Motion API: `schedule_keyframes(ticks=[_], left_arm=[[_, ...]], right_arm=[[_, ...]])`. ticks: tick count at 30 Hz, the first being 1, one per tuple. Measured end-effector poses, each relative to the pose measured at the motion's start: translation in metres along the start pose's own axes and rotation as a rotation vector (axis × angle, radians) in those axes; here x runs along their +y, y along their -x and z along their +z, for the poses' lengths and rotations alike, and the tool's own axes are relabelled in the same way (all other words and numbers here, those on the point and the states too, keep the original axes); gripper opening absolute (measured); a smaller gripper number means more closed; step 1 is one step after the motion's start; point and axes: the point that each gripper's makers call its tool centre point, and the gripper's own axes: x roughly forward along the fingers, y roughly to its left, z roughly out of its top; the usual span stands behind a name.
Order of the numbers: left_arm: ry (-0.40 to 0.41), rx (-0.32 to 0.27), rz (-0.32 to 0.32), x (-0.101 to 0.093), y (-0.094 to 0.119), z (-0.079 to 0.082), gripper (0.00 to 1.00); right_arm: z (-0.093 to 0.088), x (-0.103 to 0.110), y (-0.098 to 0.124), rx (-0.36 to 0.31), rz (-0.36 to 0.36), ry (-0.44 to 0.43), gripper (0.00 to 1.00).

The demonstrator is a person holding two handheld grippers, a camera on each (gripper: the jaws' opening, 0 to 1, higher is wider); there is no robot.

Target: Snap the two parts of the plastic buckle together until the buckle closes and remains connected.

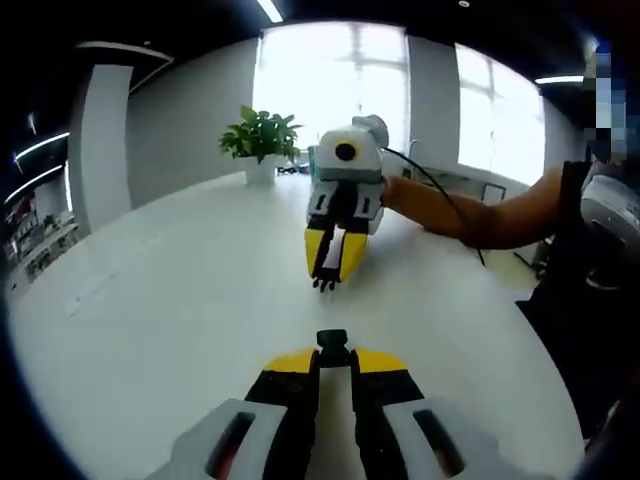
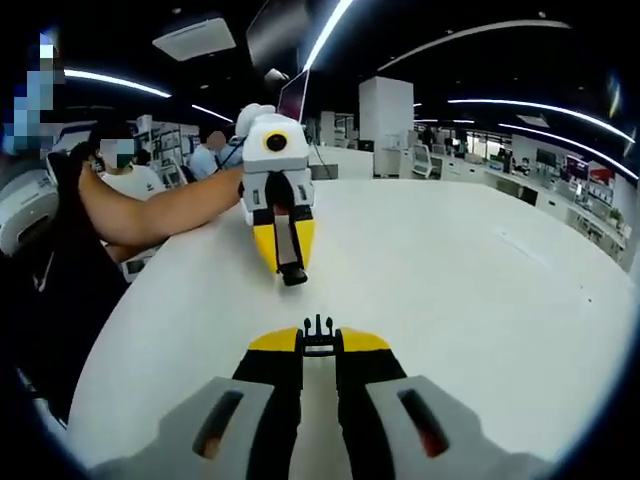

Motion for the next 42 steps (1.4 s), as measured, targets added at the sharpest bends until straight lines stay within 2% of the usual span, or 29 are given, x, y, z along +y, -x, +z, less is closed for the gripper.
schedule_keyframes(ticks=[5,12,20,34,42], left_arm=[[-0.007,0.007,0.007,0.000,-0.001,-0.002,0.11],[-0.011,-0.009,-0.031,-0.005,-0.002,0.000,0.11],[-0.081,0.002,-0.078,-0.015,-0.008,-0.005,0.11],[-0.095,-0.029,-0.103,-0.020,-0.011,-0.002,0.11],[-0.101,-0.012,-0.103,-0.019,-0.016,-0.006,0.11]], right_arm=[[0.000,0.005,0.000,0.004,0.029,-0.003,0.10],[-0.002,0.012,-0.001,0.016,0.066,0.001,0.10],[-0.002,0.026,-0.003,0.026,0.129,0.009,0.10],[-0.004,0.030,-0.004,0.034,0.149,0.017,0.10],[-0.005,0.032,-0.007,0.042,0.151,0.024,0.10]])
